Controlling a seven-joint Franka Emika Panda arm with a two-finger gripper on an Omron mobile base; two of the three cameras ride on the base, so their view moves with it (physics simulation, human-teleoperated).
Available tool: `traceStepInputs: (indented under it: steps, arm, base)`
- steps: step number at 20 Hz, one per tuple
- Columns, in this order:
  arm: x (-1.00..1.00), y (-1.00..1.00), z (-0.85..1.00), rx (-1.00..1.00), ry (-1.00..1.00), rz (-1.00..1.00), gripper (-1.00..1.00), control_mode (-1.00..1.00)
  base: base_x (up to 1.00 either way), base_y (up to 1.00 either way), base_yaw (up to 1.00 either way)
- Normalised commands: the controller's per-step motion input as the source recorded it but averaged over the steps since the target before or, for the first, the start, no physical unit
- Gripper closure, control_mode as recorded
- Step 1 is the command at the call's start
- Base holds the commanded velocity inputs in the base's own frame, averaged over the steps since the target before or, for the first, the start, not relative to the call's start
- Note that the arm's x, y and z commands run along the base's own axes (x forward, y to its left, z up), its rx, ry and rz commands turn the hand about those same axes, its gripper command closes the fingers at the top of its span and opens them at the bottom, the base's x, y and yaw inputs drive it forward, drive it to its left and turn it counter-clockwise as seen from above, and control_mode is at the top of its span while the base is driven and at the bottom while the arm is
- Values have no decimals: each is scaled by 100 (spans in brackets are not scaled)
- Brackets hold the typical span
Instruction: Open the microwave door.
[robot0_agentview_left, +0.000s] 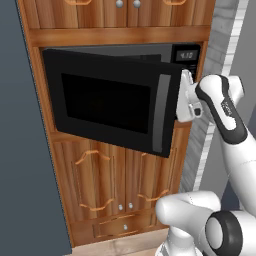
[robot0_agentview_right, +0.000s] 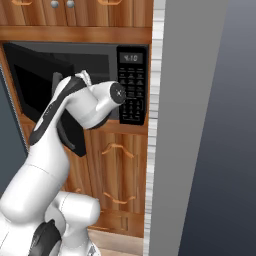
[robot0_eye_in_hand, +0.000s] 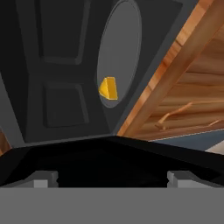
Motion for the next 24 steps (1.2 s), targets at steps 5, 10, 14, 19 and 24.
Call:
traceStepInputs:
  steps: [5, 10, 14, 19, 24]
  arm:
    - [-45, 9, 6, 0, 16, 24, -100, -100]
    - [-83, 0, 15, 2, 17, 26, -100, -100]
    - [-45, 72, 11, 2, 12, 14, -100, -100]
    - [-24, 100, 1, 0, 2, 4, -100, -100]
    - [-7, 100, 0, 0, 0, 0, -100, -100]
  base:
    - [0, 0, 0]
    - [0, 0, 0]
    - [0, 0, 0]
    - [0, 0, 0]
    - [0, 0, 0]
